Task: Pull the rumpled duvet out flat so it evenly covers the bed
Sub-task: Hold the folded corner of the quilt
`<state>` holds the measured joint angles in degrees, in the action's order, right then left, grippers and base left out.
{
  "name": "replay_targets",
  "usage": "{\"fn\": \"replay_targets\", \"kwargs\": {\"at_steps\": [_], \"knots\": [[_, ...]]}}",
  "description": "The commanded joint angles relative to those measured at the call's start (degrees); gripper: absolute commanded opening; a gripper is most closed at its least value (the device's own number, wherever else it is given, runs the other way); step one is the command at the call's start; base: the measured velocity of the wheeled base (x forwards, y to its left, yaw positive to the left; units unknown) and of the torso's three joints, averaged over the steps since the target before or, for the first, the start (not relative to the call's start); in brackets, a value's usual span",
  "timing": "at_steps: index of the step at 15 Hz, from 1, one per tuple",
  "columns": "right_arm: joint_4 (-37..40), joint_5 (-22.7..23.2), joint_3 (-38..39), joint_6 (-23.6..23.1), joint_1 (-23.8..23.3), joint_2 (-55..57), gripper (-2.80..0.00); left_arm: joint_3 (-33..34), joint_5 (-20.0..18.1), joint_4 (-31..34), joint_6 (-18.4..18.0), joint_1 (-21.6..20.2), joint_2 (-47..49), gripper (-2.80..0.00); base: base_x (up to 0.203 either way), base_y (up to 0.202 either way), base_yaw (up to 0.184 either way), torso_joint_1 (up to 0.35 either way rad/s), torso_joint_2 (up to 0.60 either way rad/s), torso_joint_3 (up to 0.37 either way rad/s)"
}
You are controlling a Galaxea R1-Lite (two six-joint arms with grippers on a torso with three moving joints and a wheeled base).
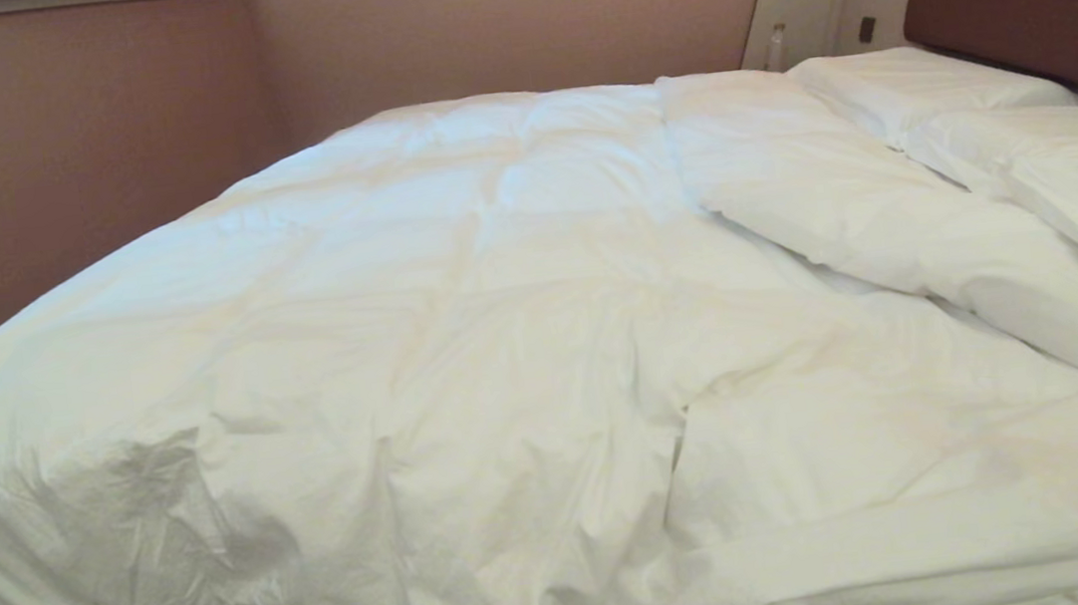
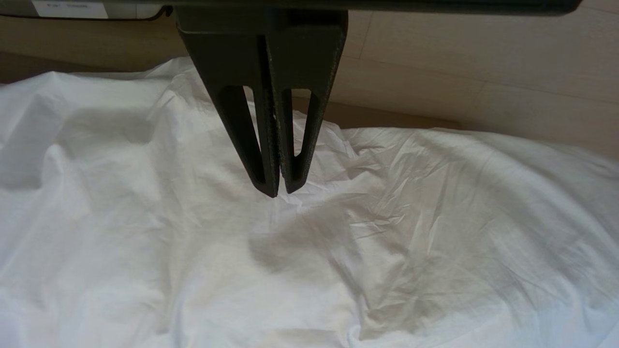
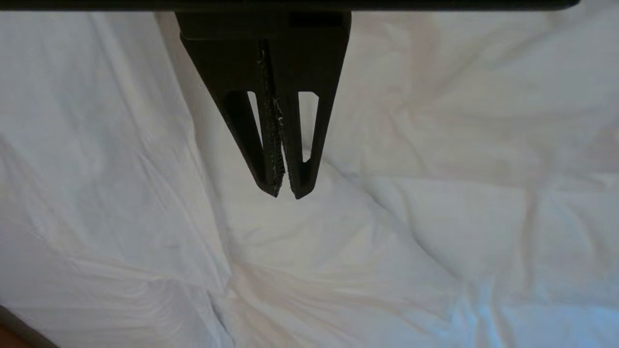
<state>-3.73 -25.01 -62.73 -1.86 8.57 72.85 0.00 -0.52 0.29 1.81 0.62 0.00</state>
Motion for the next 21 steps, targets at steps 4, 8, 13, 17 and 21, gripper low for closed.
{"fn": "replay_targets", "kwargs": {"at_steps": [4,8,13,17,21], "knots": [[-9.0,0.2,-3.2,6.9,-0.6,8.2,-2.80,0.0,0.0,0.0,0.0,0.0,0.0,-2.80,0.000,0.000,0.000,0.000,0.00,0.000],[-8.9,-3.4,-6.6,8.0,-3.0,13.3,-2.80,0.0,0.0,0.1,0.0,0.0,0.0,-2.80,0.000,0.000,0.000,0.000,0.00,0.000],[-4.3,-9.5,-22.9,5.9,-4.6,24.5,-2.80,0.0,0.0,0.1,0.0,0.0,0.0,-2.80,0.000,0.000,0.000,0.000,0.00,0.000],[0.0,-12.8,-37.7,1.9,-6.9,36.4,-2.80,0.0,0.0,0.0,0.0,0.0,0.0,-2.80,0.000,0.000,0.000,0.000,0.00,0.000],[-0.9,-18.0,-45.9,-4.6,-8.9,46.1,-2.80,0.0,0.0,0.0,0.0,0.0,0.0,-2.80,0.000,0.000,0.000,0.000,0.00,0.000]]}}
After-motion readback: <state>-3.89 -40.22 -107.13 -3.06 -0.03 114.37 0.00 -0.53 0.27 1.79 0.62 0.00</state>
